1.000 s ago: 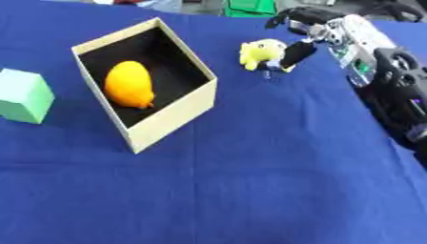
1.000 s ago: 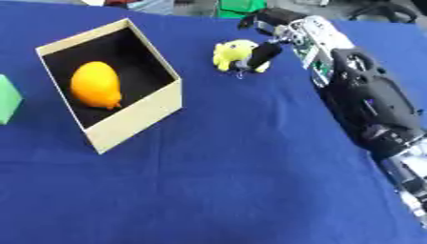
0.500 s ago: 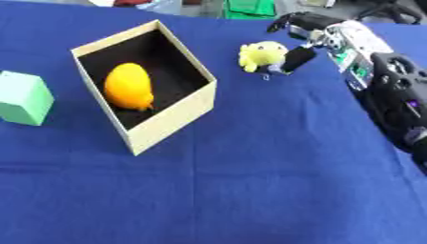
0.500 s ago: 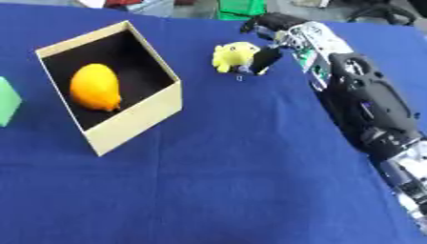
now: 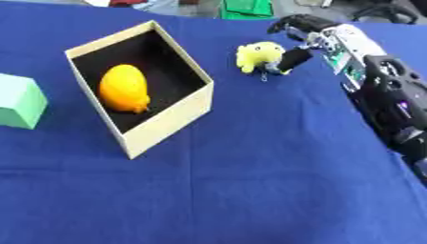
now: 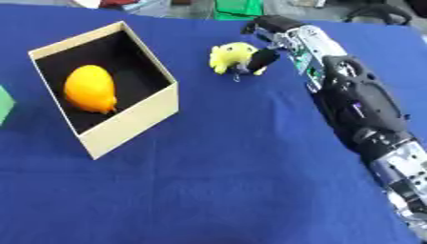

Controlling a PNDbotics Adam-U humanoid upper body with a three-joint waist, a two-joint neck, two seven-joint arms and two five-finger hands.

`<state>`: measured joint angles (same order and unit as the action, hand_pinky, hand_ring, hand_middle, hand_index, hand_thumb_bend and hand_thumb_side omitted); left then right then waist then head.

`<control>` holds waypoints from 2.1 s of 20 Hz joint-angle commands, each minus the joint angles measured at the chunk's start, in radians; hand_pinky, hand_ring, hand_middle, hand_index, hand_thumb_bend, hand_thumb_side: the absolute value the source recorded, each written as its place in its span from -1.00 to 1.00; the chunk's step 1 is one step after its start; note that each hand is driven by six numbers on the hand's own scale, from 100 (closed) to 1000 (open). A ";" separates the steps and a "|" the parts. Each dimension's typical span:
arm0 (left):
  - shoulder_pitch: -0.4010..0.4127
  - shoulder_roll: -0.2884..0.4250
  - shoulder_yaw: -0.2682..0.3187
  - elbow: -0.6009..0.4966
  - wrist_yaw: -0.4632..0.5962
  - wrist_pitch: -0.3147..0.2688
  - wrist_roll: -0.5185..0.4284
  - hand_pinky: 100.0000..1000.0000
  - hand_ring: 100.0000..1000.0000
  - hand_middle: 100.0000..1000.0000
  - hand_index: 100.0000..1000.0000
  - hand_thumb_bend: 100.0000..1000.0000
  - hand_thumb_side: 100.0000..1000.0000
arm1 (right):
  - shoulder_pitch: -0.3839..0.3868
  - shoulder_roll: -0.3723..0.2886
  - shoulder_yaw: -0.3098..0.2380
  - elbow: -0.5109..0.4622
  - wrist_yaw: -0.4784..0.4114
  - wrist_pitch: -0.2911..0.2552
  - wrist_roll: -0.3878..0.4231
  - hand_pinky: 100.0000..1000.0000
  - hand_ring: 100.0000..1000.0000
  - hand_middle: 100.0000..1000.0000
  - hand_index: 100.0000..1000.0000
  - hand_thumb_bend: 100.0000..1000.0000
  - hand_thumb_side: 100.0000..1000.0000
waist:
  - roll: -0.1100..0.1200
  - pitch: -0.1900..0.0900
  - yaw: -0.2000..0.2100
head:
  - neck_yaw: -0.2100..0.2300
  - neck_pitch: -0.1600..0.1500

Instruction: Pick up objects on the table and place them in the box.

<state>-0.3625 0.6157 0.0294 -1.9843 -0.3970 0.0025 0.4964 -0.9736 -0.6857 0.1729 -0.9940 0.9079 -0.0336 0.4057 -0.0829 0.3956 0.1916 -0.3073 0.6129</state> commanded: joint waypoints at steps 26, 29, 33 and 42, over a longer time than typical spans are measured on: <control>-0.015 0.024 0.010 -0.016 -0.006 -0.006 -0.001 -0.08 0.31 0.35 0.54 -0.91 1.00 | 0.000 -0.041 -0.024 -0.030 0.005 0.037 -0.077 0.62 0.74 0.12 0.31 -0.58 -0.34 | 0.002 -0.009 0.010 | -0.011 -0.018; -0.016 0.024 0.009 -0.016 -0.006 -0.006 -0.001 -0.07 0.31 0.35 0.54 -0.92 1.00 | 0.003 -0.040 -0.019 -0.031 0.000 0.052 -0.120 0.58 0.67 -0.02 0.20 -0.70 -0.48 | 0.002 -0.010 0.010 | -0.011 -0.018; -0.016 0.024 0.010 -0.016 -0.005 -0.007 -0.001 -0.07 0.31 0.35 0.54 -0.92 1.00 | 0.004 -0.041 -0.016 -0.032 -0.021 0.062 -0.147 0.57 0.65 -0.05 0.18 -0.78 -0.50 | 0.003 -0.013 0.008 | -0.011 -0.016; -0.010 0.027 0.012 -0.016 -0.003 -0.007 0.001 -0.07 0.31 0.35 0.54 -0.92 1.00 | 0.011 -0.061 -0.026 -0.113 -0.119 0.087 -0.129 0.58 0.64 -0.08 0.18 -1.00 -0.64 | 0.009 -0.035 -0.007 | -0.005 -0.003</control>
<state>-0.3685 0.6157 0.0294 -1.9843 -0.3976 -0.0003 0.4949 -0.9495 -0.6987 0.1606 -1.0750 0.8079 0.0466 0.2774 -0.0811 0.3874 0.1847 -0.3137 0.6071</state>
